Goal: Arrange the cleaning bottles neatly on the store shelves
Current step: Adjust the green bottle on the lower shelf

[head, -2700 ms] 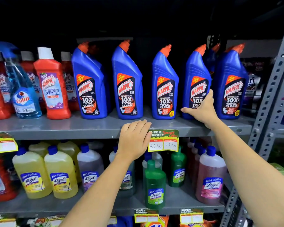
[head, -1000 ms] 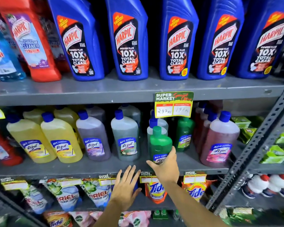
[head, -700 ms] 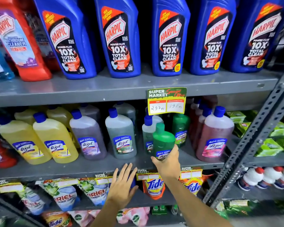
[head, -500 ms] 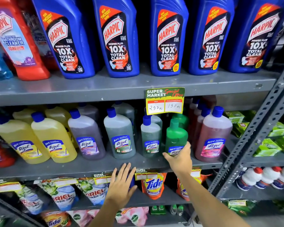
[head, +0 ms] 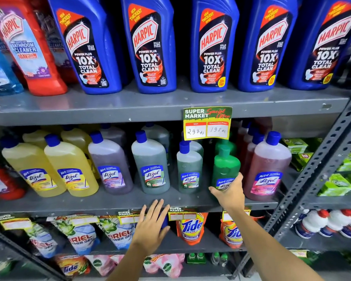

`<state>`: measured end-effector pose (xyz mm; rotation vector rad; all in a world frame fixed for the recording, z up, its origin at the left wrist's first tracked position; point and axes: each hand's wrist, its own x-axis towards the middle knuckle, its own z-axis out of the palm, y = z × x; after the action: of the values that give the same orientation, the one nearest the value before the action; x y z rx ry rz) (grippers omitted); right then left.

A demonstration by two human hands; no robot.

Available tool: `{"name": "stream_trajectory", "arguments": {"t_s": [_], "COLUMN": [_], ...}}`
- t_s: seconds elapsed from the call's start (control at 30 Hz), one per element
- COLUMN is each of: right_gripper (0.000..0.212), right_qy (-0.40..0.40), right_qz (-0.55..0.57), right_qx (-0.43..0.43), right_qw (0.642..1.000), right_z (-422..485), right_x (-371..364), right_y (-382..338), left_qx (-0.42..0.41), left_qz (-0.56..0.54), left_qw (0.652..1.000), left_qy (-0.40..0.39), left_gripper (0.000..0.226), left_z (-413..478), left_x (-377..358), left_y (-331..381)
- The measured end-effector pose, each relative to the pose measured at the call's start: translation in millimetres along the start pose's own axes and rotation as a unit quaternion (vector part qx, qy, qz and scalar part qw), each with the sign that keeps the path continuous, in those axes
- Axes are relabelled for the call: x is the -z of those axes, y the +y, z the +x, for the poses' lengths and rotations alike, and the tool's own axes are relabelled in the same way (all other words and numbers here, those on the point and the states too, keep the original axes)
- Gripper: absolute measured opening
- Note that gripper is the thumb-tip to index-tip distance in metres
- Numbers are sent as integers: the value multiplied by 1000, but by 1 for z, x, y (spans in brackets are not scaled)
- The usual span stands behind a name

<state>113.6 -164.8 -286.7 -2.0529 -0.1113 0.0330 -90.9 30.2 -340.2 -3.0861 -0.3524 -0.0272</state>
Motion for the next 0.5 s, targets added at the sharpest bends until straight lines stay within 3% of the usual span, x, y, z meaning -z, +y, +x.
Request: {"name": "stream_trajectory", "arguments": {"t_s": [0.37,0.5], "right_gripper": [96,95], "right_qy": [-22,6], "right_qz": [-12,-23], "right_qx": [6,-11], "right_qw": [1000,1000], "right_z": [12,14], "right_x": [5,4], "right_y": [10,11], "left_qx": [-9,-12], "left_qz": [-15,-28], "left_qw": [999,999], "left_qy": [42,32], "left_gripper": [59,60], "left_z": [0,1], "left_x": [-6,-8], "left_y": [-3,-5]}}
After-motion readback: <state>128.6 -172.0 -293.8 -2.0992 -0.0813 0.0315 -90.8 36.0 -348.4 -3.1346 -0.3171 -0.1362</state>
